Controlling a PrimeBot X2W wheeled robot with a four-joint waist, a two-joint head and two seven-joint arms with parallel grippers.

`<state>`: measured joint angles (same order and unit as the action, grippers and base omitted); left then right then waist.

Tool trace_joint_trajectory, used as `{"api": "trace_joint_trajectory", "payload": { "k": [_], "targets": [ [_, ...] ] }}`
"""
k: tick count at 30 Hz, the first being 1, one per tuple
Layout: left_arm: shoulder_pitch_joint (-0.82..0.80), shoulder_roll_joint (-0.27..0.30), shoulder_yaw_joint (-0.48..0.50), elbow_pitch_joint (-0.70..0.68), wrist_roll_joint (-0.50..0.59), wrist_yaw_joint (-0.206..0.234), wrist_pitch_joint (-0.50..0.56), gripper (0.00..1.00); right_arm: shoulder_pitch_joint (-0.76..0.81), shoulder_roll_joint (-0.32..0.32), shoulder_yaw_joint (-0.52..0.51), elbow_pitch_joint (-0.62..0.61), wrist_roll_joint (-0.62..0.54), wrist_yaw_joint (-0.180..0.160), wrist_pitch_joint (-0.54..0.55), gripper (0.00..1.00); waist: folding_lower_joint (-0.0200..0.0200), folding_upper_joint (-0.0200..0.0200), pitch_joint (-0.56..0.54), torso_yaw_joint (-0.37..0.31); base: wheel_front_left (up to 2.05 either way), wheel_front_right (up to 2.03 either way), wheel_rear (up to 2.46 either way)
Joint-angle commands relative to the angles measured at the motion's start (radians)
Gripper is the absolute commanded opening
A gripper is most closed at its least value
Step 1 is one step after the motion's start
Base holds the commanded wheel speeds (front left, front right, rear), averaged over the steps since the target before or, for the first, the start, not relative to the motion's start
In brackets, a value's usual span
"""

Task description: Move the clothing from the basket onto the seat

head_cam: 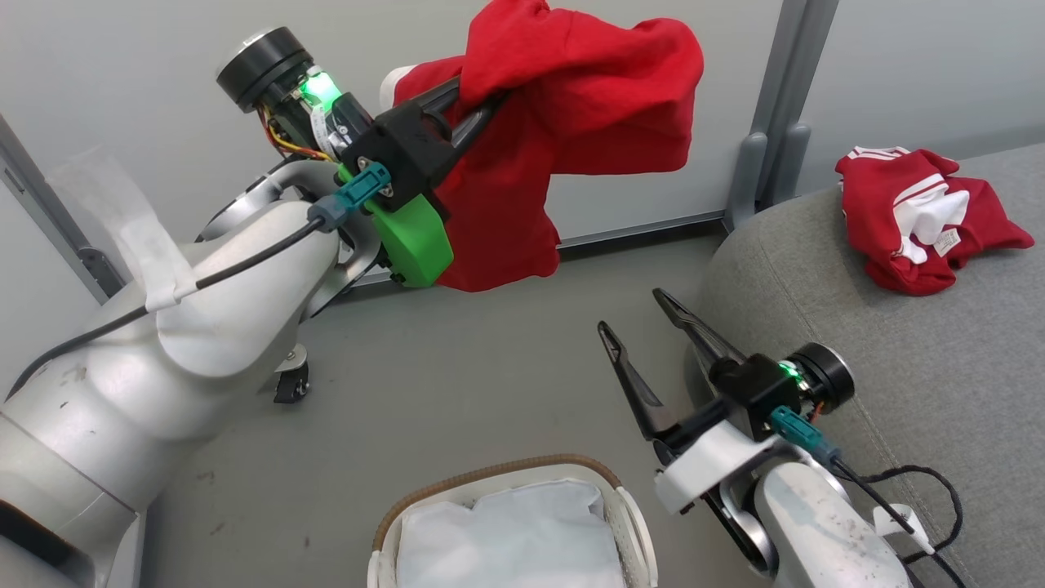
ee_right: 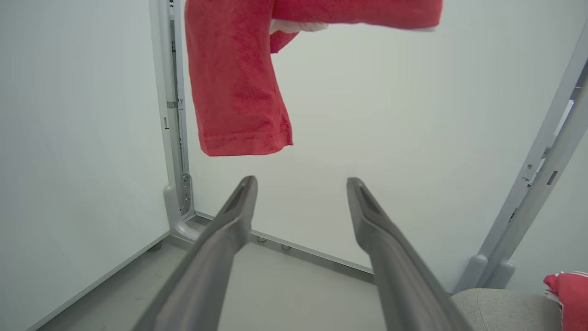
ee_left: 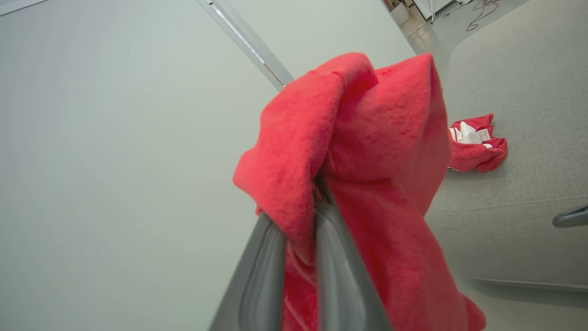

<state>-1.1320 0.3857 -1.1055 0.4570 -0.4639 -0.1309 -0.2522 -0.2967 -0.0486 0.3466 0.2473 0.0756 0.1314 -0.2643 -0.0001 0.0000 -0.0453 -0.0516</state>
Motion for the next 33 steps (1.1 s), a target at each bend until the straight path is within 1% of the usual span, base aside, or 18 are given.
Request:
{"api": "trace_joint_trajectory", "payload": {
  "k": [1,4,7,14,21,22,23,24,25,26,33],
  "targets": [
    [-0.022,-0.007,-0.003,-0.006,-0.006,0.001,-0.002,0.00,-0.025,-0.003,0.022,-0.001,0.002,-0.001,0.000,1.00,0.0001,0.0000,-0.001,0.000,0.00,0.00,0.00],
    [-0.034,-0.014,-0.014,-0.017,-0.011,0.001,-0.002,0.00,-0.083,-0.004,0.069,0.013,-0.009,-0.001,0.000,1.00,0.0001,0.0000,-0.001,0.005,0.00,0.00,0.00],
    [-0.043,-0.023,-0.024,-0.023,-0.015,0.001,-0.002,0.00,-0.140,-0.003,0.093,0.035,-0.026,-0.001,0.000,1.00,0.0001,0.0000,-0.002,0.017,0.00,0.00,0.00],
    [-0.049,-0.046,-0.047,-0.043,-0.017,0.001,-0.004,0.00,-0.255,-0.003,0.093,0.095,-0.056,-0.001,0.000,1.00,0.0001,0.0000,0.001,0.052,0.00,0.00,0.00],
    [-0.032,-0.061,-0.054,-0.059,-0.025,0.001,-0.007,0.00,-0.337,-0.003,0.171,0.245,-0.051,-0.001,0.000,1.00,0.0001,0.0000,0.000,0.081,0.00,0.00,0.00],
    [-0.026,-0.062,-0.054,-0.062,-0.026,0.002,-0.008,0.00,-0.348,-0.003,0.188,0.266,-0.046,-0.001,0.000,0.87,0.0001,0.0000,0.000,0.084,0.00,0.00,0.00],
    [-0.021,-0.064,-0.056,-0.064,-0.027,0.002,-0.009,0.00,-0.358,-0.003,0.200,0.281,-0.044,-0.001,0.000,0.46,0.0001,0.0000,0.000,0.087,0.00,0.00,0.00],
    [-0.016,-0.064,-0.057,-0.065,-0.027,0.002,-0.009,0.00,-0.370,-0.003,0.212,0.298,-0.046,-0.001,0.000,0.35,0.0001,0.0000,0.000,0.090,0.00,0.00,0.00],
    [-0.013,-0.063,-0.058,-0.065,-0.028,0.002,-0.010,0.00,-0.378,-0.003,0.219,0.304,-0.046,-0.001,0.000,0.19,0.0001,0.0000,0.000,0.092,0.00,0.00,0.00],
    [-0.010,-0.063,-0.058,-0.065,-0.030,0.004,-0.010,0.00,-0.380,-0.003,0.224,0.307,-0.033,-0.001,0.000,0.00,0.0001,0.0000,0.000,0.094,0.00,0.00,0.00],
    [0.019,-0.043,-0.049,-0.053,-0.045,0.011,-0.013,0.00,-0.360,-0.003,0.231,0.297,-0.021,-0.001,0.000,0.00,0.0001,0.0000,0.002,0.099,0.00,0.00,0.00]
  ]
}}
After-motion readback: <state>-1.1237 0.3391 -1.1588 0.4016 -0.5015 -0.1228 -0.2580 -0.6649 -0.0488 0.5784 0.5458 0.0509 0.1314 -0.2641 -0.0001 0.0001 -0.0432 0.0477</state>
